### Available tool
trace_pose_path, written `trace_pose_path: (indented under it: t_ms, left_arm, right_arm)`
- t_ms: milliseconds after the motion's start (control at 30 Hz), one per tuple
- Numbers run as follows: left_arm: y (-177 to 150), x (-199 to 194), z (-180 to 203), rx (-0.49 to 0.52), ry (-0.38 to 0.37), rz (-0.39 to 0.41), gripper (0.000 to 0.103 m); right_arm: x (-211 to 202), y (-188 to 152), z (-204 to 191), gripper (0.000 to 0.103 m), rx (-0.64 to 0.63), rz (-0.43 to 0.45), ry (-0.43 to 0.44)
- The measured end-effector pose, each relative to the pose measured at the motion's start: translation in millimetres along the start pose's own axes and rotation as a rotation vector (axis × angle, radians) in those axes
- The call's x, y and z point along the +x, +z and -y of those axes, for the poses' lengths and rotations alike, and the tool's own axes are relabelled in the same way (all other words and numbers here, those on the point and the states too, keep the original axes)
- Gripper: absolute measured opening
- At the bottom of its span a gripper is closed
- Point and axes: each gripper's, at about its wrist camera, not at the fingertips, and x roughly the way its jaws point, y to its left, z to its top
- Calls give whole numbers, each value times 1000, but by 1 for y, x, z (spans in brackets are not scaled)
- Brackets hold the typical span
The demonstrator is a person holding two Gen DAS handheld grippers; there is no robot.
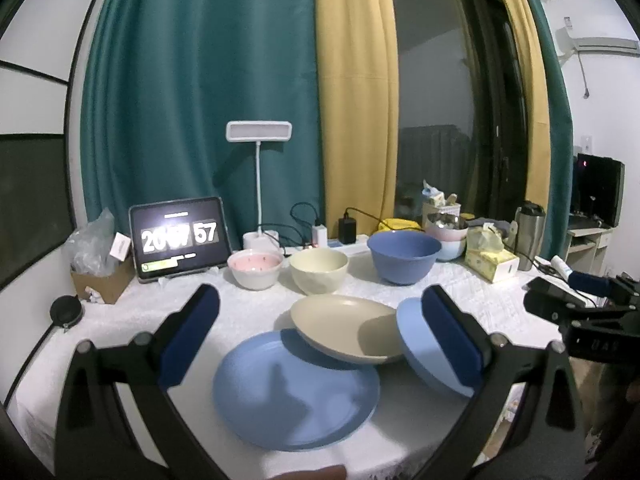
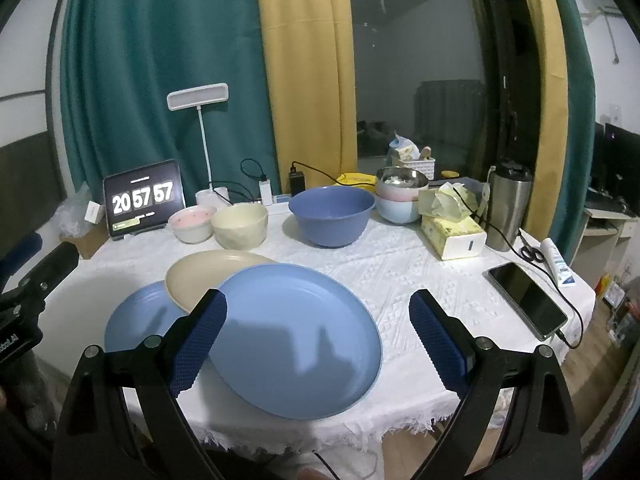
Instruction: Organize plates and bowls
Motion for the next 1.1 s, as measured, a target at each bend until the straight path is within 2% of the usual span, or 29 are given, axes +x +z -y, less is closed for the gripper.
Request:
trace_pose_path:
  t_ms: [500,1100]
  left_arm:
    - [5,0,0,-8,10,-7,102]
    - [3,3,5,-4,-14,-23,102]
  right_arm:
    - [-2,6,-2,95,-10,-7,14]
    - [1,-1,2,95,0,-14,9]
